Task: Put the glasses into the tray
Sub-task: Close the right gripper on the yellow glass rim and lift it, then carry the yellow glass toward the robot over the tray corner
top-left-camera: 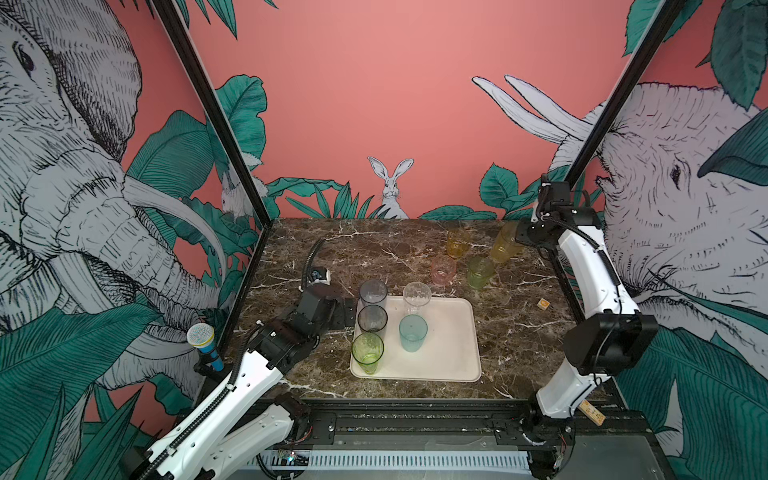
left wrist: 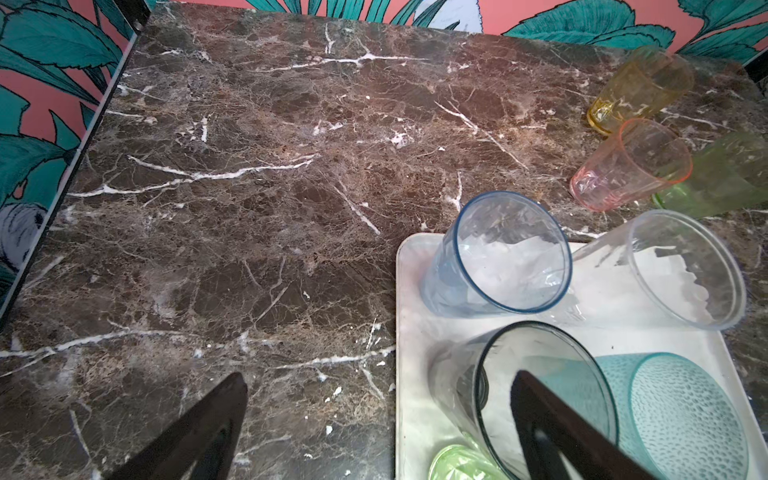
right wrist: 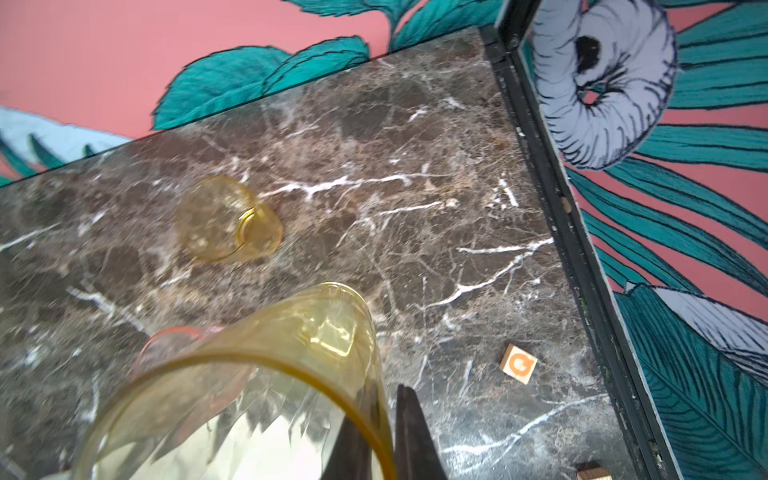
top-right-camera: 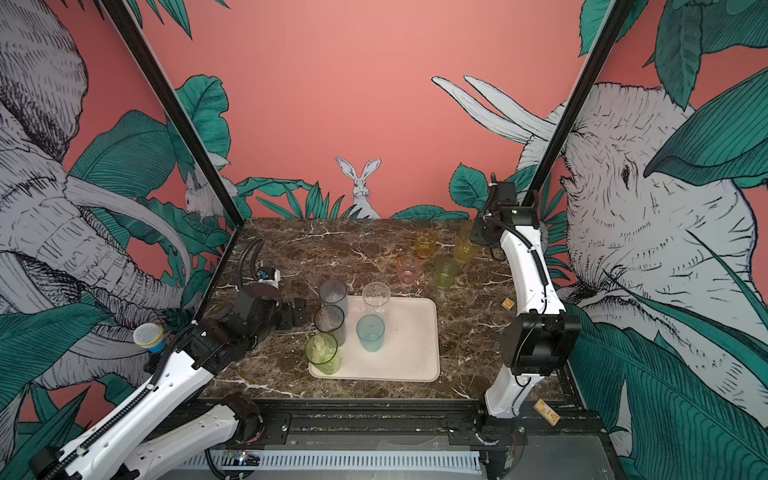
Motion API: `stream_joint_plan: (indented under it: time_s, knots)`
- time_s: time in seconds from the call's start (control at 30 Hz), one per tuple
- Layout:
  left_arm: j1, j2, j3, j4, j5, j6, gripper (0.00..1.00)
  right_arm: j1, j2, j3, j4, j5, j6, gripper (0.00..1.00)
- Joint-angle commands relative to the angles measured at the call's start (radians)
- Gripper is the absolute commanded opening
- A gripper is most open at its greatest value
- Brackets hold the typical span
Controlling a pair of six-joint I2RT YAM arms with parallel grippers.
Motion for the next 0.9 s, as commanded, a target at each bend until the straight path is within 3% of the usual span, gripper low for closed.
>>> stream_joint_plan:
  time_s: [0.0,0.87]
  knots:
    - [0.007,-0.021,-0.016,0.008,-0.001,-0.022,0.99,0.024,-0.089,-0.057,0.01,-0.048,-0.008,0.0]
    - [0.007,-0.025,-0.021,0.017,-0.003,-0.017,0.99,0.347,-0.49,-0.473,-0.129,0.042,-0.007,0.0]
